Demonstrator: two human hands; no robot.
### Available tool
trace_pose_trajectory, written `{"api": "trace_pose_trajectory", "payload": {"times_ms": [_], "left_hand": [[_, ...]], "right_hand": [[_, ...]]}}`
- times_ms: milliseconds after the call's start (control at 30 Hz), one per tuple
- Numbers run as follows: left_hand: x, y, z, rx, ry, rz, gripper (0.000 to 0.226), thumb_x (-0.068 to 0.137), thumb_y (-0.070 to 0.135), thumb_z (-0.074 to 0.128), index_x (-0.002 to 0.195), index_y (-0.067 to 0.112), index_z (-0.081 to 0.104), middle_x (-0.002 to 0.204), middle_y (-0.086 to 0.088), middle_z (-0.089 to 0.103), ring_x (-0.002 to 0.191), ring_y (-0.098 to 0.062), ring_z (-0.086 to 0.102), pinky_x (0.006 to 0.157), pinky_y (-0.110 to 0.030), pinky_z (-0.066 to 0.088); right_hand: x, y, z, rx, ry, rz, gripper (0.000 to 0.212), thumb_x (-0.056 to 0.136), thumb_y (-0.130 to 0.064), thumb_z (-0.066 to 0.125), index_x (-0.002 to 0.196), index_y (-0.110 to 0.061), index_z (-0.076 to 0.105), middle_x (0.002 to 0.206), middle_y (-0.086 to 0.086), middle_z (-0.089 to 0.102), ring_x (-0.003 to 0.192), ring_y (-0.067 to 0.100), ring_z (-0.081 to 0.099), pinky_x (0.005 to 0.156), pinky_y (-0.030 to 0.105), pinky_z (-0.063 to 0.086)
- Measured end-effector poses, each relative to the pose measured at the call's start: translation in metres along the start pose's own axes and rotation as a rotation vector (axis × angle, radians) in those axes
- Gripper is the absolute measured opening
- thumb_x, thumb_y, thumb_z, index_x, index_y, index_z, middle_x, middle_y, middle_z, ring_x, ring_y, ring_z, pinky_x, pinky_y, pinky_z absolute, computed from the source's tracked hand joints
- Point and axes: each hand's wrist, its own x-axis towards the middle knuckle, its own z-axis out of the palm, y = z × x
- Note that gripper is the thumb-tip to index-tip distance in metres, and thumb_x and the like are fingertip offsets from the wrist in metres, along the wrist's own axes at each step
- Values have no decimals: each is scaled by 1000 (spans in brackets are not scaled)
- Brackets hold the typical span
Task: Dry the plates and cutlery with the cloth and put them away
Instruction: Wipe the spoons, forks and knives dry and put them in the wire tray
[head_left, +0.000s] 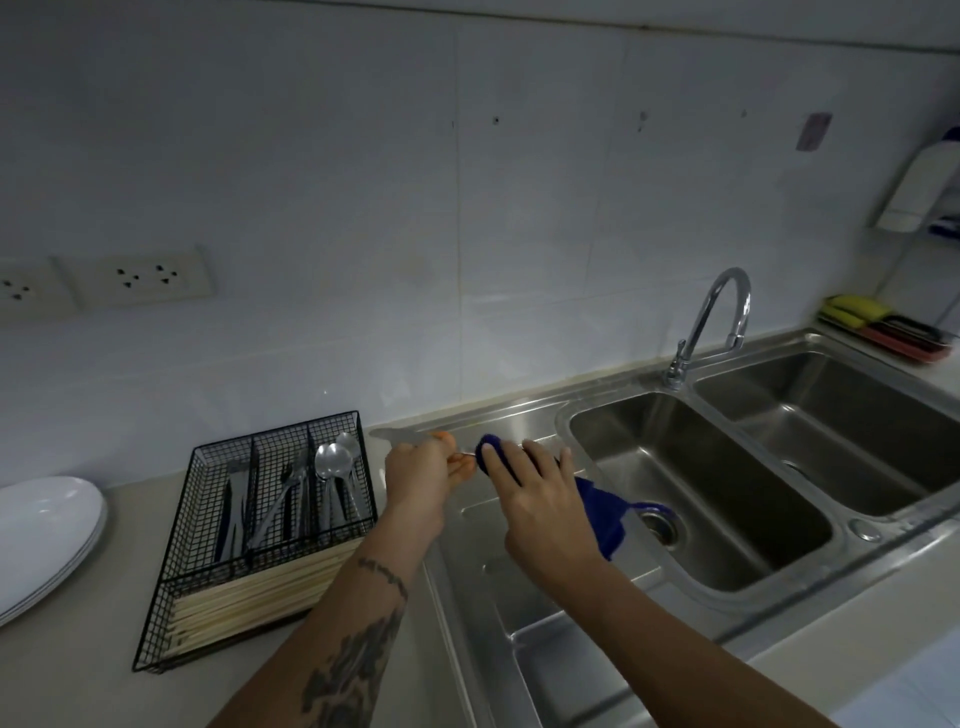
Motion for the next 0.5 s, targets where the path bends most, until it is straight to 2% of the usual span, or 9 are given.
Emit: {"api": "trace_pose_trajectory", "payload": {"times_ms": [100, 200, 333, 433, 500], "left_hand": [[9, 4, -19, 10, 43, 34, 8, 94, 1, 59, 89, -3, 64, 78, -14, 66, 65, -20, 69, 62, -26, 60], [23, 4, -55, 102, 158, 85, 14, 94, 10, 62, 86, 2, 70, 67, -4, 70, 57, -12, 67, 69, -30, 60], [38, 13, -97, 190, 205, 82, 25, 99, 21, 56, 87, 7, 73, 73, -8, 67, 62, -18, 59, 57, -28, 51], [51, 26, -120, 203, 238, 2, 29, 98, 31, 55, 85, 11, 72, 71, -9, 62, 64, -22, 57, 62, -31, 48], [65, 40, -143, 193, 317, -37, 32, 97, 34, 53, 87, 10, 71, 64, -6, 54, 57, -21, 51, 59, -32, 43]], "right_hand": [[4, 1, 6, 15, -42, 5, 82, 60, -10, 75, 136, -14, 47, 127, 8, 55, 114, 35, 51, 94, 58, 42], [5, 5, 14, 62, -106, 19, 71, 55, -9, 76, 123, -14, 57, 118, 8, 60, 104, 36, 56, 84, 50, 49], [14, -13, 24, 80, -129, -22, 78, 43, -3, 82, 117, -14, 60, 114, 9, 62, 99, 34, 59, 78, 48, 54], [22, -18, 31, 99, -132, -23, 78, 41, 0, 81, 116, -14, 63, 112, 8, 64, 97, 34, 60, 73, 44, 56], [30, -24, 38, 130, -137, -46, 81, 39, 2, 80, 117, -13, 64, 110, 6, 65, 96, 34, 61, 71, 40, 55]]}}
